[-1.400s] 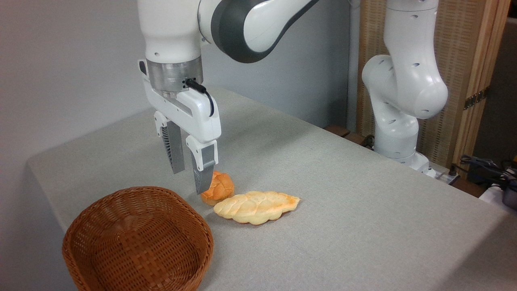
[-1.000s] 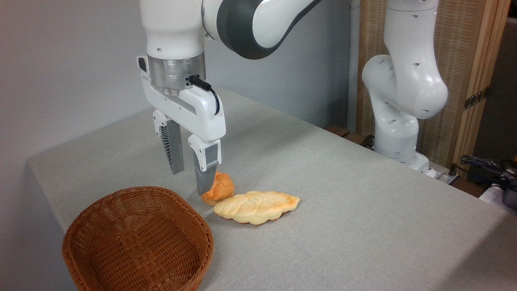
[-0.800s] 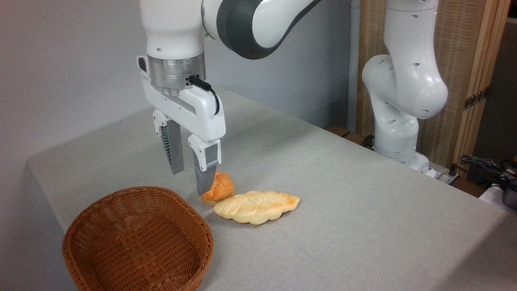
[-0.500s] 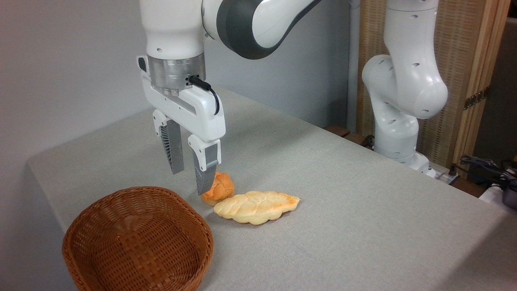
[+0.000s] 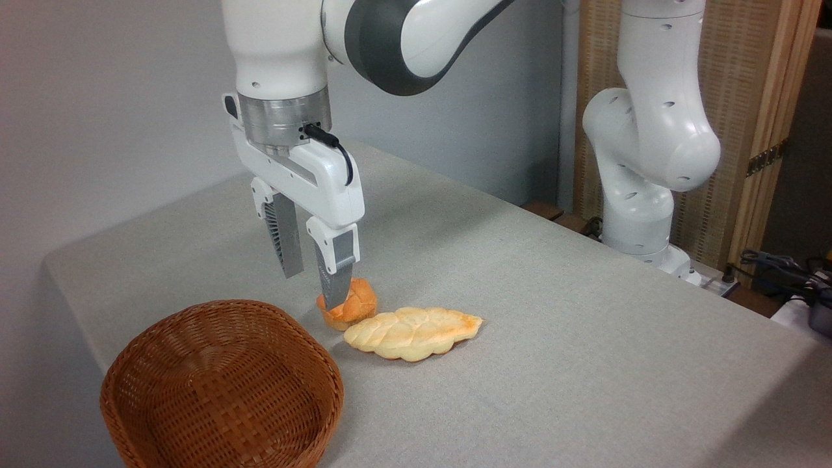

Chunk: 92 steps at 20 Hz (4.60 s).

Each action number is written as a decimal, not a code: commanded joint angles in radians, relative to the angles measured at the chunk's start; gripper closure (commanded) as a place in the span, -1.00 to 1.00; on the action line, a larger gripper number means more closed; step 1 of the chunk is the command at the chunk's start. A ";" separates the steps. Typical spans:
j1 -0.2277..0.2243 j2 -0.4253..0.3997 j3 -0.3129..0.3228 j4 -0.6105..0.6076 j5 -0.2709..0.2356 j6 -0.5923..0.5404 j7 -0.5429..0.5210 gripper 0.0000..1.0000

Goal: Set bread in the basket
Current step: 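Close the gripper around the round bread roll, then lift the roll and carry it over the wicker basket, then open the gripper to drop the roll into the basket, then raise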

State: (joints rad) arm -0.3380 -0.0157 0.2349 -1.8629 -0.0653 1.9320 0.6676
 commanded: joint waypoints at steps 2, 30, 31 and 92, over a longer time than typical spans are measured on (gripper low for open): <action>-0.012 0.013 0.001 0.014 -0.018 -0.065 0.004 -1.00; -0.130 0.102 -0.049 -0.137 -0.004 0.015 0.006 -0.93; -0.130 0.102 -0.049 -0.137 -0.004 0.015 0.007 -0.64; -0.108 0.037 0.050 0.030 -0.045 -0.036 -0.017 -1.00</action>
State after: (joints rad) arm -0.4451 0.0515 0.2639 -1.8433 -0.1328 1.9915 0.6659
